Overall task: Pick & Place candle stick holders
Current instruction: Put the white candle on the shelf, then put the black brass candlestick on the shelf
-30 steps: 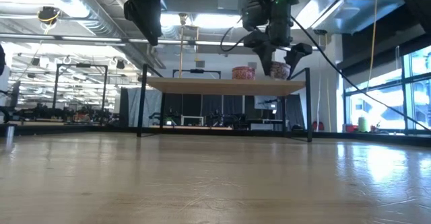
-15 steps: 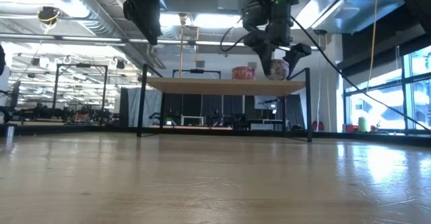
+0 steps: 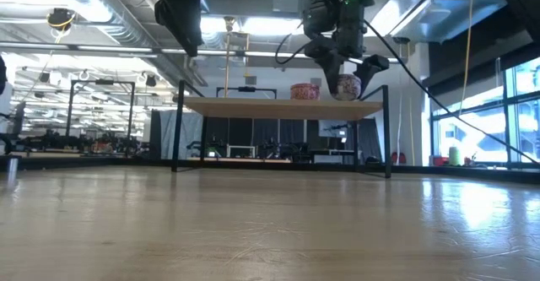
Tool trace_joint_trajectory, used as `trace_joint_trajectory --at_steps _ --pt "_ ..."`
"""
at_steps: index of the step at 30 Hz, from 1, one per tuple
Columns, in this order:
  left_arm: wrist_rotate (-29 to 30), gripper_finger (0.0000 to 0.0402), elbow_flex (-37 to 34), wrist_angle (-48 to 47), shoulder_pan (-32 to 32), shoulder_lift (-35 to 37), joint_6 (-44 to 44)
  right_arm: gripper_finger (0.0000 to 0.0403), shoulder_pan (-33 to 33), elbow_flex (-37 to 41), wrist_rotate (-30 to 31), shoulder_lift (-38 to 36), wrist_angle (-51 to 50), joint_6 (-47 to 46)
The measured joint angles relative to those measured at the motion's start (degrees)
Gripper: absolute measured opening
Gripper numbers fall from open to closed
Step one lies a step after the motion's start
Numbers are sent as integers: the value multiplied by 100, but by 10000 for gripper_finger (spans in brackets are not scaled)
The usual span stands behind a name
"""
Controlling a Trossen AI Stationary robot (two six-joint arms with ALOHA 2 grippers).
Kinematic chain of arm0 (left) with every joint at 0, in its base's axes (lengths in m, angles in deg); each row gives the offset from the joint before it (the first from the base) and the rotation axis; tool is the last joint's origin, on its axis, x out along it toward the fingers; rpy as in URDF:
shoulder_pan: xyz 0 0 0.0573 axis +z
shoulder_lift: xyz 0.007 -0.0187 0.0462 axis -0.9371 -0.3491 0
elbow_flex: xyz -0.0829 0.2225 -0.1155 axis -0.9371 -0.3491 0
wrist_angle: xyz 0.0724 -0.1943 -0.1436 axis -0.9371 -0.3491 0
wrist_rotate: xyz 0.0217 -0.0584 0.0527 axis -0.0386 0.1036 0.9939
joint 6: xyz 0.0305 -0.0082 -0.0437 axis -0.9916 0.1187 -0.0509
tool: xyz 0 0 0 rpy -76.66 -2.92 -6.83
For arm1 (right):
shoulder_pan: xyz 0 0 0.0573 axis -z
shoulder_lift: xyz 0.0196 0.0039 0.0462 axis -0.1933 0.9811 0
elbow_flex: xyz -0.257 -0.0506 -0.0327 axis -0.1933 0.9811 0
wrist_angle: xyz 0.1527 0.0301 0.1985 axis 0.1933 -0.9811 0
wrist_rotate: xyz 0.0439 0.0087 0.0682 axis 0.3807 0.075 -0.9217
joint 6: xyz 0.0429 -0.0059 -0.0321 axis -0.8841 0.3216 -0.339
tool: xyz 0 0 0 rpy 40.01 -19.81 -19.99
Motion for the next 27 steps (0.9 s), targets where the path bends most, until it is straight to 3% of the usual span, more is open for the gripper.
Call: trace_joint_trajectory --at_steps 6,17,27 --pt "0 198 0 0 0 0 45 331 0 0 -2 0 38 -3" --pt "7 198 2 0 0 0 61 395 0 0 -55 -2 54 24" --pt "9 198 0 2 0 0 66 399 125 -2 -127 -2 122 182"
